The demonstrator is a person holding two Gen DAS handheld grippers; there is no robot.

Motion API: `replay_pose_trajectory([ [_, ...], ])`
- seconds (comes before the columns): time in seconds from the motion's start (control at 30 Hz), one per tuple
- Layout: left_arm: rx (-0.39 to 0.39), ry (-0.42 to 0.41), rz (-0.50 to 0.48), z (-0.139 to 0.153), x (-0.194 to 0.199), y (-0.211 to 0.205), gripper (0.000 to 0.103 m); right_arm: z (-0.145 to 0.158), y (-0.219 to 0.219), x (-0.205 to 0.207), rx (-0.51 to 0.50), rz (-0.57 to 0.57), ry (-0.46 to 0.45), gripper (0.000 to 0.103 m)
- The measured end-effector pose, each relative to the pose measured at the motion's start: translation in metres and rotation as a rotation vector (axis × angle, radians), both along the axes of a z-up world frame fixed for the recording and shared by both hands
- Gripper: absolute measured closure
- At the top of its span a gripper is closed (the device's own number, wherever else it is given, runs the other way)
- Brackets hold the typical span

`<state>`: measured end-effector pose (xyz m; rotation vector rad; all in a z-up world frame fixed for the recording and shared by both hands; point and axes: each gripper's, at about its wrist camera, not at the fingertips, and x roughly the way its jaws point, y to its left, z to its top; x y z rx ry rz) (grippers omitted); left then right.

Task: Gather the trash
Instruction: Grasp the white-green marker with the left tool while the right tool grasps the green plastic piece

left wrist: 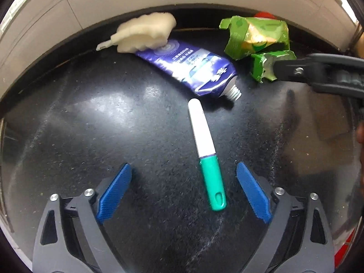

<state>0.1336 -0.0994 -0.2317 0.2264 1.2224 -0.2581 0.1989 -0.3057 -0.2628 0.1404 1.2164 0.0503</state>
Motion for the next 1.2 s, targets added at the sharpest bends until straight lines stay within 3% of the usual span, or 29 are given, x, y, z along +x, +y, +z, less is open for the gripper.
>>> replay_pose_trajectory([
  [0.07,-0.005,-0.017,-0.001,0.001,0.001,-0.001,0.020,-0.008,0.003,0.008,-0.004,0.009,0.005,0.012],
  [0.17,-0.012,-0.047,-0.007,0.004,0.000,-0.006,0.037,-0.015,0.010,0.016,-0.031,0.025,0.004,0.012],
  [0.23,-0.013,-0.057,-0.014,0.005,0.000,-0.011,0.060,-0.020,0.016,0.020,-0.051,0.041,0.010,0.012],
  [0.3,-0.008,-0.057,-0.024,0.007,0.000,-0.013,0.079,-0.021,0.021,0.022,-0.058,0.051,0.006,0.024],
  [0.37,-0.027,-0.034,-0.019,0.009,0.002,-0.012,0.090,-0.019,0.024,0.020,-0.051,0.063,0.003,0.024],
  [0.53,-0.049,-0.010,0.001,0.017,0.002,-0.003,0.090,-0.001,0.028,0.001,-0.049,0.078,-0.022,0.025],
  [0.73,-0.049,-0.041,0.038,0.050,-0.006,0.020,0.090,0.043,0.015,-0.046,-0.029,0.071,-0.056,0.025],
  [1.0,-0.070,-0.103,0.099,0.096,-0.045,0.058,0.090,0.098,0.012,-0.125,-0.028,0.086,-0.113,0.025],
  [1.2,-0.072,-0.134,0.134,0.113,-0.079,0.080,0.090,0.117,0.027,-0.163,-0.024,0.114,-0.143,0.025],
])
